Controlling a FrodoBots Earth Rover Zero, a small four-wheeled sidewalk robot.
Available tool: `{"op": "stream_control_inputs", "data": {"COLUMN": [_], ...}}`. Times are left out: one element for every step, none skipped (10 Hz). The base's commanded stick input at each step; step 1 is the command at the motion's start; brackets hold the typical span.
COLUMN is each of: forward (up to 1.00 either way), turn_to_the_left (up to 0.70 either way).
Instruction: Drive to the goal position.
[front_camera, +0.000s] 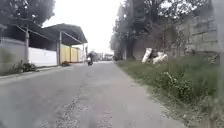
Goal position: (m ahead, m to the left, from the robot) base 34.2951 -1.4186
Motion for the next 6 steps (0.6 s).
{"op": "stream_control_inputs", "data": {"forward": [1.00,1.00,1.00,1.00,1.00,1.00], "turn_to_the_left": [0.05,0.05,0.05,0.05,0.05,0.05]}}
